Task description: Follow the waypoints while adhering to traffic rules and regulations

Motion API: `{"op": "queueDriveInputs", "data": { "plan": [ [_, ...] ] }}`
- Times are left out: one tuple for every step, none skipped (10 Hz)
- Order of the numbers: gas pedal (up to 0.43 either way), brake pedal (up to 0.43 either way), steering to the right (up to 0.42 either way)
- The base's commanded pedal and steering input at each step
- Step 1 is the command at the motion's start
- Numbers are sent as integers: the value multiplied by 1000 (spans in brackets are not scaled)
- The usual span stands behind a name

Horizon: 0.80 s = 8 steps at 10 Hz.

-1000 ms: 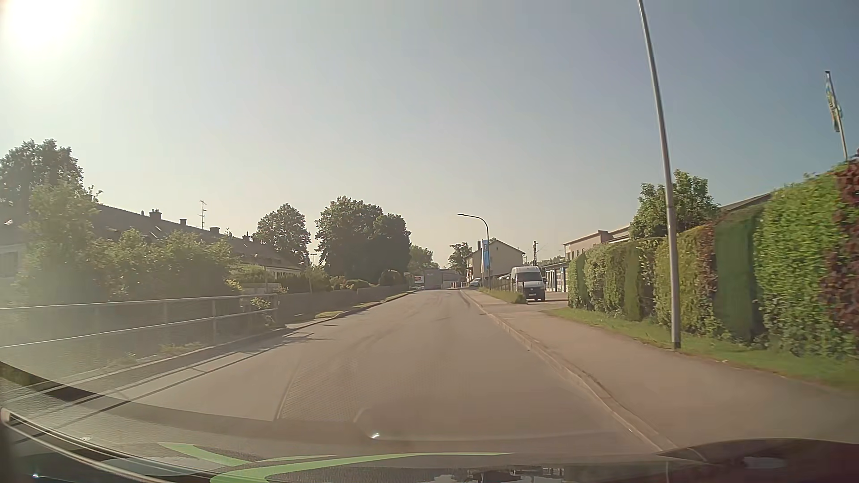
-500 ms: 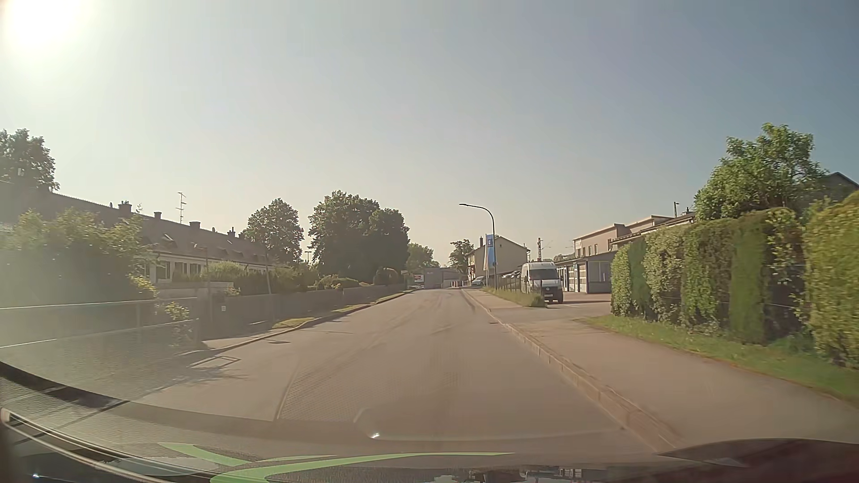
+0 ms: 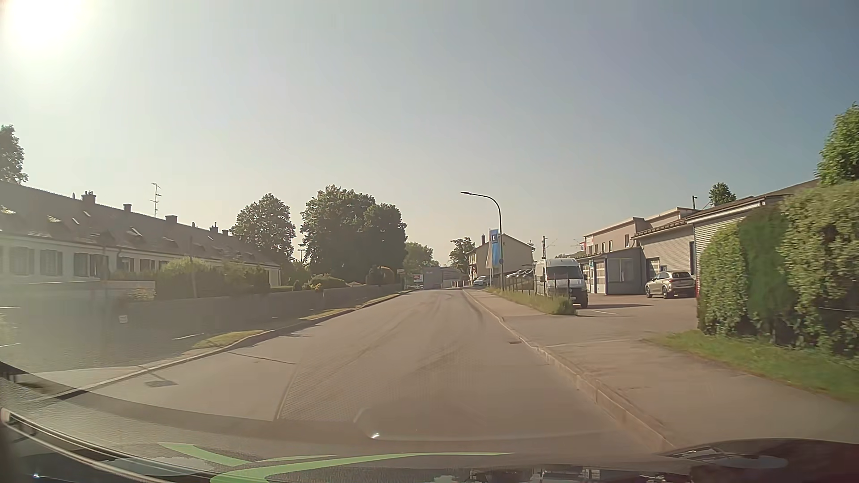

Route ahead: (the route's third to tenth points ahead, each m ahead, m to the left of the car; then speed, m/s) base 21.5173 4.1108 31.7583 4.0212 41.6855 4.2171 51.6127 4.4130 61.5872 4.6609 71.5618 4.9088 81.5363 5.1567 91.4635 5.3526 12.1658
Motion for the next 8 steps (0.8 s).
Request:
{"op": "queueDriveInputs", "data": {
  "plan": [
    [87,0,0],
    [87,0,0],
    [87,0,0],
    [87,0,0],
    [87,0,0],
    [87,0,-1],
    [87,0,-1],
    [87,0,-3]
  ]
}}
